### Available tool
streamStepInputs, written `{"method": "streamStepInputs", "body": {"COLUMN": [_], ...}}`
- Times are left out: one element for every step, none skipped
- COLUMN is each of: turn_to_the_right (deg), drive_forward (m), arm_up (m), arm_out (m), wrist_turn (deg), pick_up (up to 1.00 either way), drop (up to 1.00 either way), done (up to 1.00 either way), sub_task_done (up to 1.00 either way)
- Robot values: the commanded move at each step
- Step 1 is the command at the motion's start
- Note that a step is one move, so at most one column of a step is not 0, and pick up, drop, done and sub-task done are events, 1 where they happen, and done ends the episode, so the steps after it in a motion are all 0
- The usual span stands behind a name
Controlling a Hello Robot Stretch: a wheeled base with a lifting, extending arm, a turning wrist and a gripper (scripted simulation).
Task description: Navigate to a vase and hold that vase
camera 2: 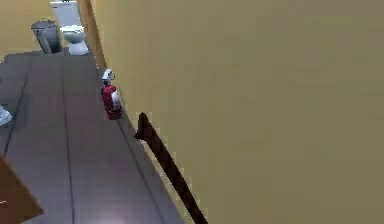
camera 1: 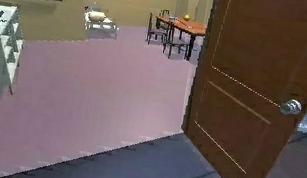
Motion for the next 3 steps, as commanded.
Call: {"method": "streamStepInputs", "body": {"turn_to_the_right": [15.0,0.0,-30.0], "drive_forward": [0.0,0.3,0.0], "arm_up": [0.0,0.0,0.0], "arm_out": [0.0,0.0,0.0], "wrist_turn": [0.0,0.0,0.0], "pick_up": [0.0,0.0,0.0], "drop": [0.0,0.0,0.0], "done": [0.0,0.0,0.0], "sub_task_done": [0.0,0.0,0.0]}}
